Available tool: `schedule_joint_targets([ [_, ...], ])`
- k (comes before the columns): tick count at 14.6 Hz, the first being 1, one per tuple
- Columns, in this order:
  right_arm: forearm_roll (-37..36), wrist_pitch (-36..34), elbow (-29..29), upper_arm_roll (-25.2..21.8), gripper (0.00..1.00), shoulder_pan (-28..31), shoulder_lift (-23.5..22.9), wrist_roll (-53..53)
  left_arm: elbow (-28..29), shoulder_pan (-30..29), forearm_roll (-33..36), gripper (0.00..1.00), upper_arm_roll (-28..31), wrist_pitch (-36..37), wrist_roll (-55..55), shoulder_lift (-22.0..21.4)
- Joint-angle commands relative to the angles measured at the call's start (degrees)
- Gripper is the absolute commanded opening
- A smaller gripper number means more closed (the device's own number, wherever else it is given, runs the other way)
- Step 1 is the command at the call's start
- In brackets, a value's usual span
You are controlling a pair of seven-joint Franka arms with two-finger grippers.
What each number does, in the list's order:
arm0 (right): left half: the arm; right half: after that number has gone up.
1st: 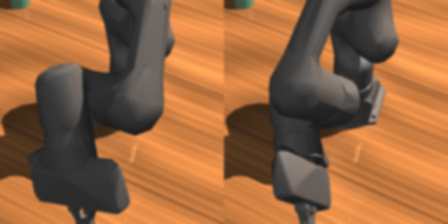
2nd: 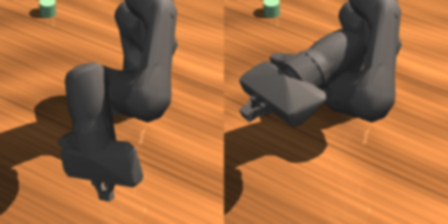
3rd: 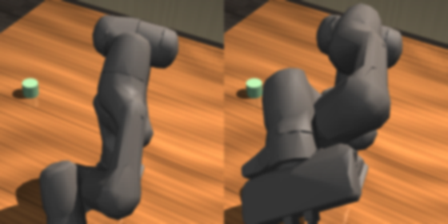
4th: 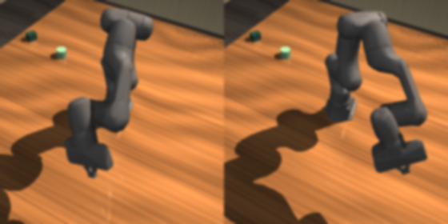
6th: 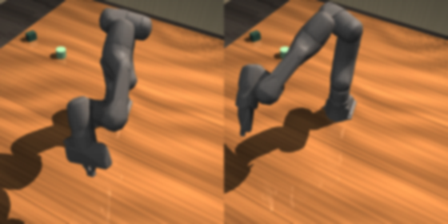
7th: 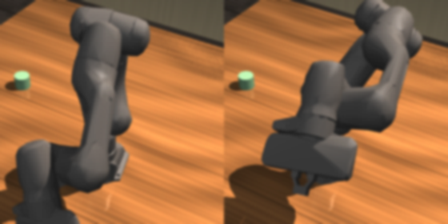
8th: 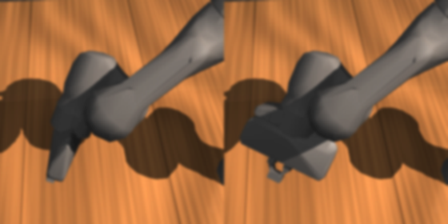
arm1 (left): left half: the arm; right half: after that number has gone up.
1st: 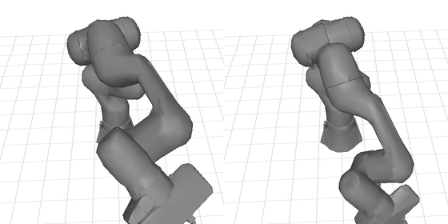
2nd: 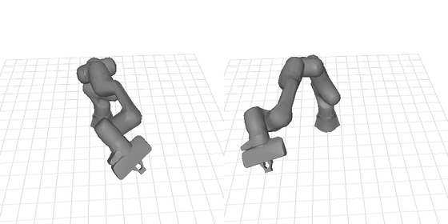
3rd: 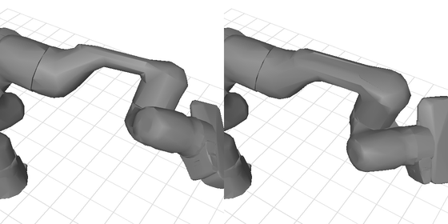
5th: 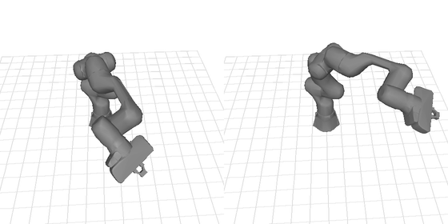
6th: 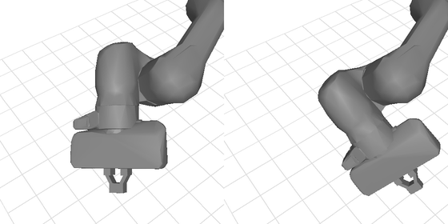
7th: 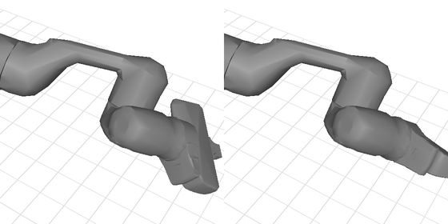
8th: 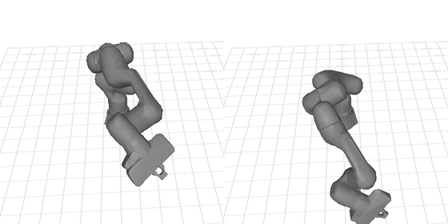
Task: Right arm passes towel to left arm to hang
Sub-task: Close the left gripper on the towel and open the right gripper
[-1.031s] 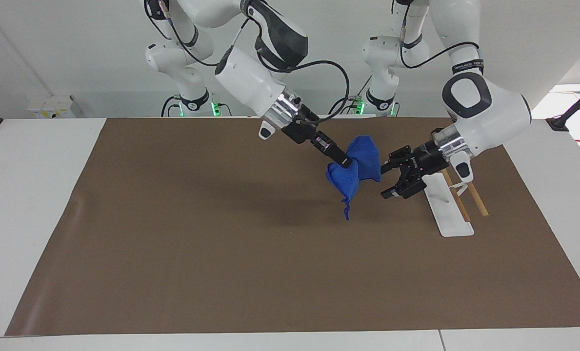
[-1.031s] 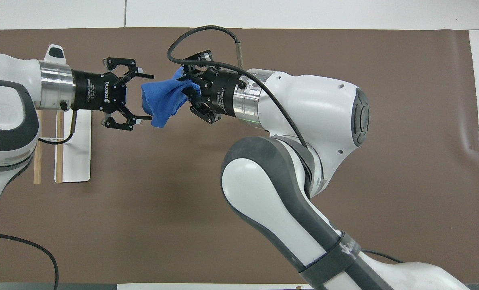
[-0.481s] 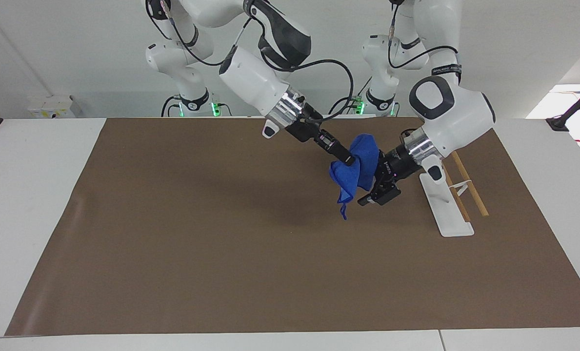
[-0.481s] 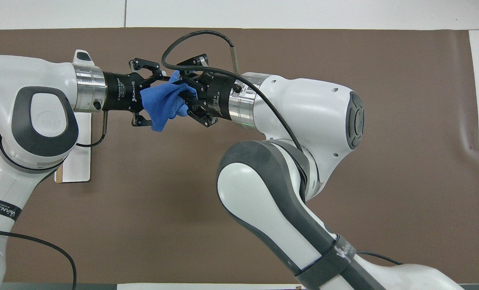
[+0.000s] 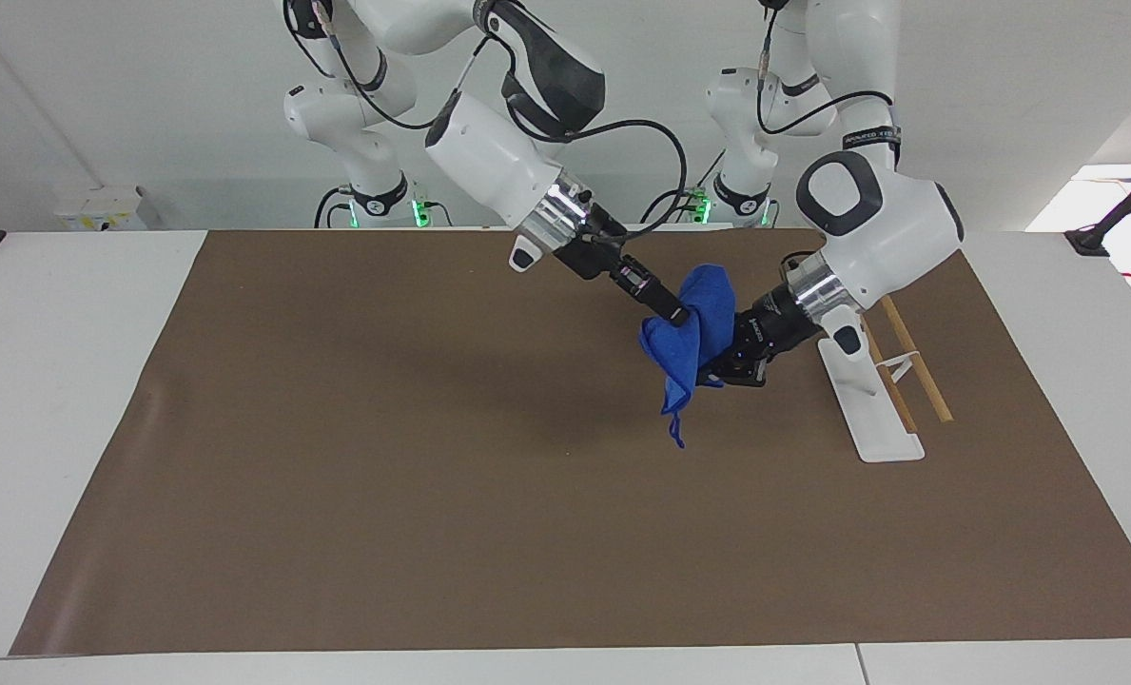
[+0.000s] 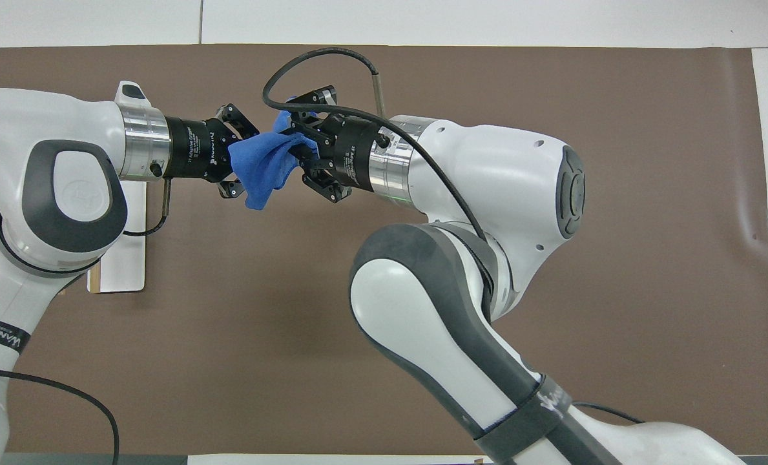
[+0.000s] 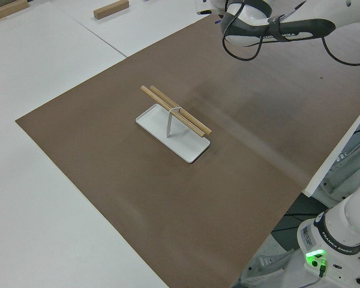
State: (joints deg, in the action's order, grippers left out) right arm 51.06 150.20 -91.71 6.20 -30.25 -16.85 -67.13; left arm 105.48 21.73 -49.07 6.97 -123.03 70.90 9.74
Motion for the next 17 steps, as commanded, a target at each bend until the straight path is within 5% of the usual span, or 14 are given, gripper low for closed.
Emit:
schedule_joint_targets([
  [1, 1.50, 0.79, -0.93, 0.30, 0.00, 0.37, 0.59, 0.33, 0.16, 0.95, 5.88, 0.00, 0.59, -0.64, 0.73, -0.34],
  [2, 0.71, 0.88, -0.93, 0.13, 0.00, 0.28, 0.67, 1.03, 0.07, 1.12, 9.48, 0.00, 0.50, -0.55, 0.47, -0.34],
  [3, -0.08, 0.88, -0.93, -0.05, 0.66, 0.37, 0.67, 2.95, -0.01, 1.12, 11.52, 0.00, 0.50, -0.89, 0.20, -0.34],
  [4, -2.09, 0.88, -1.54, -0.57, 1.00, 0.54, 0.85, 5.84, -0.36, 1.12, 12.32, 0.00, 0.59, -0.99, -0.41, -0.51],
  [6, -8.84, 0.53, -2.34, -0.49, 1.00, 4.04, 0.85, 11.03, -1.24, 0.95, 13.29, 0.00, 0.76, -0.99, -1.29, -0.78],
  [9, -18.60, -0.26, -3.65, -0.49, 1.00, 8.70, 1.02, 17.19, -1.25, 1.03, 24.07, 0.00, 0.77, -1.16, -1.38, -2.71],
  [13, -32.13, -13.68, -3.74, -0.49, 1.00, 16.87, 2.16, 30.88, -1.16, 1.03, 39.62, 0.00, 0.77, -1.08, -1.21, -6.22],
  [17, -43.39, -23.71, -3.83, -0.40, 1.00, 22.50, 3.13, 39.69, 0.07, 1.12, 48.16, 0.00, 0.68, -1.25, -4.52, -8.07],
])
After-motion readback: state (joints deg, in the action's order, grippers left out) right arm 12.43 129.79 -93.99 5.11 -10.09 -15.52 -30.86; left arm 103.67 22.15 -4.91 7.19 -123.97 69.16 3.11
